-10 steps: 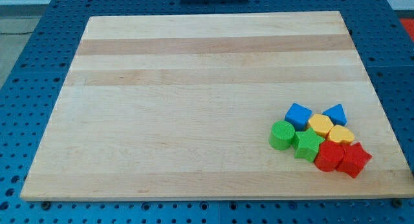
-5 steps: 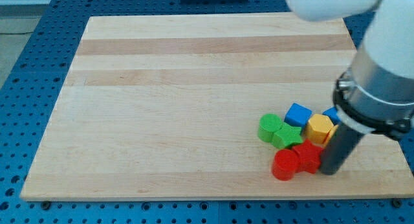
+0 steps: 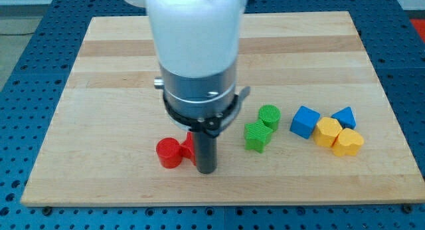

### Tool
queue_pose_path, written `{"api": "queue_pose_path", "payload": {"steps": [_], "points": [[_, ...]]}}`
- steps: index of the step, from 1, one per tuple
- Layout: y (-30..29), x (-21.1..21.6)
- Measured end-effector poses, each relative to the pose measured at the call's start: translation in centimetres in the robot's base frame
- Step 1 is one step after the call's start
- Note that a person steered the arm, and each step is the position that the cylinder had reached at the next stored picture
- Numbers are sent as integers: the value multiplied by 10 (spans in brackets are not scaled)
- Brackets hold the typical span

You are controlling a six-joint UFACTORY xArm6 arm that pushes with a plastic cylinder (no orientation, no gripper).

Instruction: Separate red blocks from group of blocks

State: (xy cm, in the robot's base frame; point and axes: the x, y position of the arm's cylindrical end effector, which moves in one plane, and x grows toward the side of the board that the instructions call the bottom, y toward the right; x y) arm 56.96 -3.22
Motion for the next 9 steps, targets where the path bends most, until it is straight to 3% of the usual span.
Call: {"api": "queue_pose_path", "payload": {"steps": [5, 7, 9], "points": [[-48, -38], [-33, 29], [-84, 21]]}}
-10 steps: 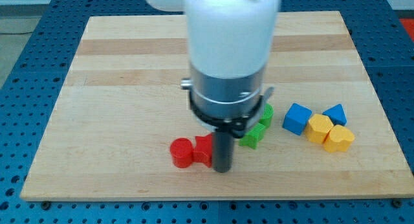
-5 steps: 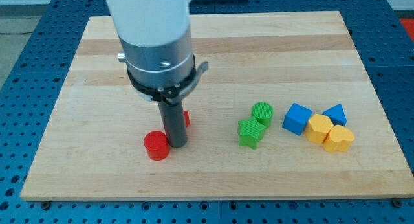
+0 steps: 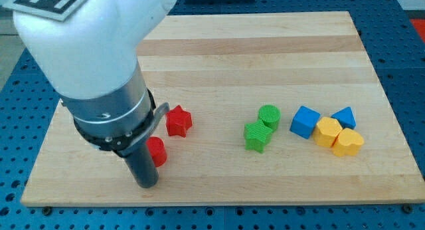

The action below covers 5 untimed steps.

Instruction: Separate red blocks from group of blocks

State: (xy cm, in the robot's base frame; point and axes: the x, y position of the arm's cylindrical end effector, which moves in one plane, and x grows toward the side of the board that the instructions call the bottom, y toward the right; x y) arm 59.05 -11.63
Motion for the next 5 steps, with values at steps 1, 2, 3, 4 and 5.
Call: {"api": "queue_pose_path", "payload": {"steps": [1, 2, 3, 4, 5], "points": [[-2, -21], [-1, -46], [-1, -49], [20, -30], [78, -24]]}}
